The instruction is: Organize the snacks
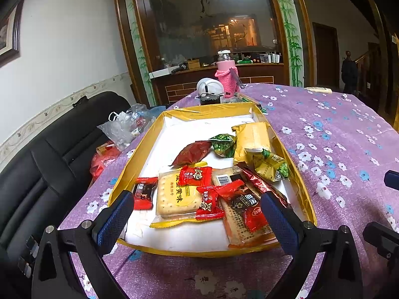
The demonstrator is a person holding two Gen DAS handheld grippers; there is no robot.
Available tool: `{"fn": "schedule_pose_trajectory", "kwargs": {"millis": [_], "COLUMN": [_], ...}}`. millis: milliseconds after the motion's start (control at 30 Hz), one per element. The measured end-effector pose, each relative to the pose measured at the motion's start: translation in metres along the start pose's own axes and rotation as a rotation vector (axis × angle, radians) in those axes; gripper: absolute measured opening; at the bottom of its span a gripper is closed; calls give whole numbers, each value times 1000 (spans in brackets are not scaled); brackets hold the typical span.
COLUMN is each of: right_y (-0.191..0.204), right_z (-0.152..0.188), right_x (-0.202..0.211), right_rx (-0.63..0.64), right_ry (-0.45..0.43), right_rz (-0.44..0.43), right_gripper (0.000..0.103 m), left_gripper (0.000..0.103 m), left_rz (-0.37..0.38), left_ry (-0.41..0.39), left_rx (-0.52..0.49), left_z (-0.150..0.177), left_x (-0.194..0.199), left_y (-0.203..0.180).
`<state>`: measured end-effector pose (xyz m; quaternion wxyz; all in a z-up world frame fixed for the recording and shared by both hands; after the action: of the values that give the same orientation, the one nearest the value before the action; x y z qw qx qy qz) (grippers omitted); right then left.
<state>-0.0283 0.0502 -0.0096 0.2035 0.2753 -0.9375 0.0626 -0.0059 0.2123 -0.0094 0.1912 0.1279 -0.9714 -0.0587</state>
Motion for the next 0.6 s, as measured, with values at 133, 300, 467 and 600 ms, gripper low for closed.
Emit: {"fn": "schedule_pose_trajectory", "kwargs": {"millis": [133,300,467,600], "right_y": [0,-1,-1,-1], "right_z": [0,0,2,1], "right_x": [0,0,0,0], "right_rx": [-1,-2,-6,-6], "right_ry": [0,2,6,6], "right_rz": [0,2,6,6], "right_gripper": [81,81,81,81], "left_gripper": [102,102,102,102], "left_rz": [-4,-1,2,0], "left_ry": [-1,1,6,5], "left_rx": [0,-2,-4,-4], "left_z": [0,1,2,2], "left_x": [0,-1,-2,-2], "left_y": [0,-1,-1,-1]}}
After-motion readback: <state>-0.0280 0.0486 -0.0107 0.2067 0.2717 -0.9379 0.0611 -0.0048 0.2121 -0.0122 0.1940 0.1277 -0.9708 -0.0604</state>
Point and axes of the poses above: each gripper's, at about its wrist camera, not at the fingertips, and x roughly against the way its jaws point, y to its left, z to its underside, the point moved 10 cm from there along -x, roughly the way its jaws point, and after that the axes turned 11 degrees about -y, right-handed, at the moved point
